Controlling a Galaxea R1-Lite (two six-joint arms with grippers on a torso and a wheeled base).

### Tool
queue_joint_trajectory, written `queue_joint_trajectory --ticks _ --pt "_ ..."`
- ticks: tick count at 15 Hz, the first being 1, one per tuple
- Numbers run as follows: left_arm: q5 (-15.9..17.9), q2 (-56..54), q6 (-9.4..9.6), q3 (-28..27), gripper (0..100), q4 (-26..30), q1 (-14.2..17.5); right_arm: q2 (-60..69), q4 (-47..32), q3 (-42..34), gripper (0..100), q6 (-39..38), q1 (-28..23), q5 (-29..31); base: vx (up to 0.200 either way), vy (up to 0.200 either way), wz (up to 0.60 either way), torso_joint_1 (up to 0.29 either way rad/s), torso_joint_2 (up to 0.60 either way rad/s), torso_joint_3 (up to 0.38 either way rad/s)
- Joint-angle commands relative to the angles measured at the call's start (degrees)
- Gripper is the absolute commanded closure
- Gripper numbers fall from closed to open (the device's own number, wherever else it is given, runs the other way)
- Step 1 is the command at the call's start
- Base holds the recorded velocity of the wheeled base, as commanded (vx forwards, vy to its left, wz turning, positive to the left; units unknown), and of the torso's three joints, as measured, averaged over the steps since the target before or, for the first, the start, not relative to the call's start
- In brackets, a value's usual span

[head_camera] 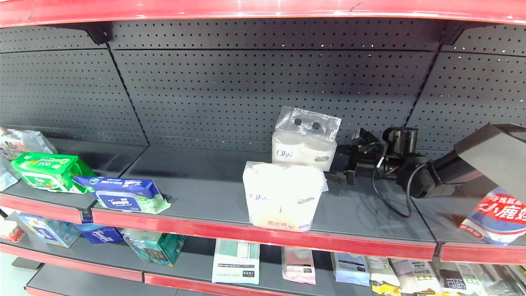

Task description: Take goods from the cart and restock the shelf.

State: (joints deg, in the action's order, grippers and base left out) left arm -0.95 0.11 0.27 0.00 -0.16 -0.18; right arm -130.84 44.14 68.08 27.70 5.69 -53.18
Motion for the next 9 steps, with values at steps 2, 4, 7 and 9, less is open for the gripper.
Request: queue_joint_trajectory --ticks 2,4,7,9 --pt "-0.02 -0.02 0.00 0.00 0 -0.02 0.01 -0.12 0.07 0.03 0 0.08 0.02 0.00 0.000 0.000 0.00 0.000 0.00 0.000" --pt "-0.02 -0.02 0.00 0.00 0 -0.02 0.01 -0.29 -0.02 0.21 0 0.25 0.02 0.00 0.000 0.000 0.00 0.000 0.00 0.000" --pt "-0.02 -0.02 0.00 0.00 0 -0.02 0.01 -0.55 -0.02 0.38 0 0.78 -0.07 0.00 0.000 0.000 0.00 0.000 0.00 0.000" --pt "-0.02 -0.02 0.00 0.00 0 -0.02 0.01 0.06 -0.02 -0.32 0 0.87 -0.33 -0.44 0.000 0.000 0.00 0.000 0.00 0.000"
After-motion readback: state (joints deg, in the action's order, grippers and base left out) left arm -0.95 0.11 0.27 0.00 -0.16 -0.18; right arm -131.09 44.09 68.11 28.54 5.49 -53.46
